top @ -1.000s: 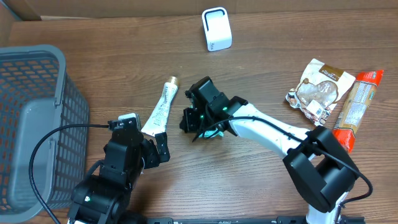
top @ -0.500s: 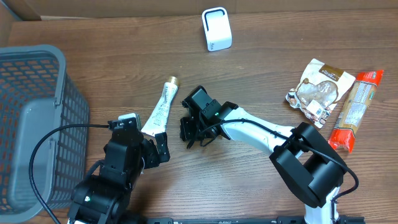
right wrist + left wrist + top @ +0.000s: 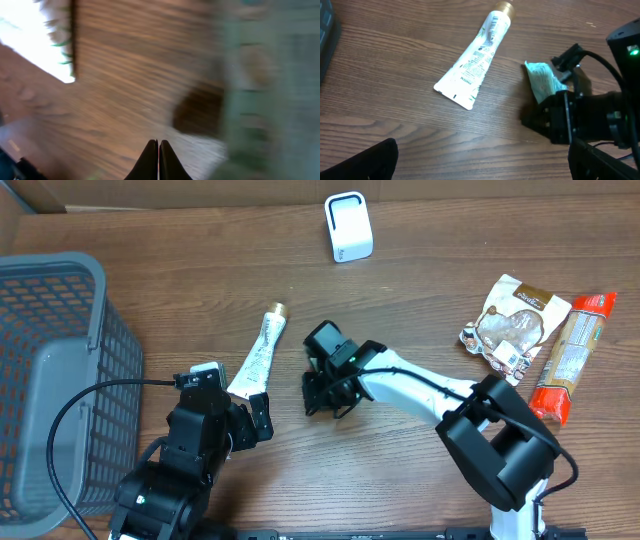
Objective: Scan the item barcode
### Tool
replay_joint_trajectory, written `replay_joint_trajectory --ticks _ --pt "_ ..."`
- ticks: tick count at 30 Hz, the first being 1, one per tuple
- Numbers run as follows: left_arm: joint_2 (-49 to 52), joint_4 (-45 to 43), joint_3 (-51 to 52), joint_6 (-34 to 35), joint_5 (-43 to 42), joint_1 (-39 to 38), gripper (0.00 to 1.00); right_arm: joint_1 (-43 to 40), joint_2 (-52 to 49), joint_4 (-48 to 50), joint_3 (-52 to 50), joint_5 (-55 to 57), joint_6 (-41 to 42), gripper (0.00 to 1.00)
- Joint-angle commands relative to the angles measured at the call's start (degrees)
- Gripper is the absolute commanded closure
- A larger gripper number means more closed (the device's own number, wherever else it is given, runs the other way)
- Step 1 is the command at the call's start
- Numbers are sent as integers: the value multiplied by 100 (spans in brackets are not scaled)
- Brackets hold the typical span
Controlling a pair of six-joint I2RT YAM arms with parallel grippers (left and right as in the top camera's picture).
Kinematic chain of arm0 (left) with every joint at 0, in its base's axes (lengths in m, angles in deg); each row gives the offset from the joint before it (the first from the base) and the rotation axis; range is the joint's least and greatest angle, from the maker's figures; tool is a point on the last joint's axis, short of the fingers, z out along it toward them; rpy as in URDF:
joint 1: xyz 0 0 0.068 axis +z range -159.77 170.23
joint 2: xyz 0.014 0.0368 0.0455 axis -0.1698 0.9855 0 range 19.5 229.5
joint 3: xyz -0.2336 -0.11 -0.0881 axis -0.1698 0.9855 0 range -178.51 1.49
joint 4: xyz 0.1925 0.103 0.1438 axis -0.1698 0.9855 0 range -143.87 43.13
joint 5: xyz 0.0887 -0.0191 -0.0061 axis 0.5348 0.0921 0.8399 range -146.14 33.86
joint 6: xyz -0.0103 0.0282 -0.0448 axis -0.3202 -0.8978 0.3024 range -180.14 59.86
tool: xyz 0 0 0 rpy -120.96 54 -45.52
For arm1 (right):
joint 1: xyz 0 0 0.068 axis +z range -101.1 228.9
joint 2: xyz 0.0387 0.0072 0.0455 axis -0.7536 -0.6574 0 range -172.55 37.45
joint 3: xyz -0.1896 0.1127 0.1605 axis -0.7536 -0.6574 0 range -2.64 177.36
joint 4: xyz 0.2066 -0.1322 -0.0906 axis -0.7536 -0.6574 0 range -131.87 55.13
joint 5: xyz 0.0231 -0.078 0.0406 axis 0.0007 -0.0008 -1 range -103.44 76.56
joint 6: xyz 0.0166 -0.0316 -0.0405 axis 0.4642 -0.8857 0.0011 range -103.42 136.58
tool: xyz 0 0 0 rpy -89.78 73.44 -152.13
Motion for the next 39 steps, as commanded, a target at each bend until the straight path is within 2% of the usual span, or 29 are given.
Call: replay_joint_trajectory --ticks 1,11,15,16,21,24,27,32,39 --pt "-4 -20 0 96 76 0 0 -330 -37 -107 13 146 -195 96" --pt "-4 -22 0 96 76 0 0 -1086 -35 -758 116 205 -944 96" --pt "-4 -20 0 96 76 0 0 -1410 127 -1233 391 -1049 -1812 94" --pt "-4 -22 0 96 76 0 0 -1488 205 -1373 470 -1399 -2033 90" --pt "-4 -20 0 96 76 0 1 -2031 671 -2120 935 -1622 -2828 49" --pt "-4 -20 0 96 76 0 0 -2354 710 -2044 1106 -1268 -3045 37" --pt "-4 -20 0 96 76 0 0 -2581 590 -1526 1106 -957 -3340 24" --pt "-4 -20 0 96 76 0 0 -2603 4 -737 1108 -979 -3790 18" --pt "-4 -20 0 96 76 0 0 -2599 -616 -619 1108 -1725 -4044 17"
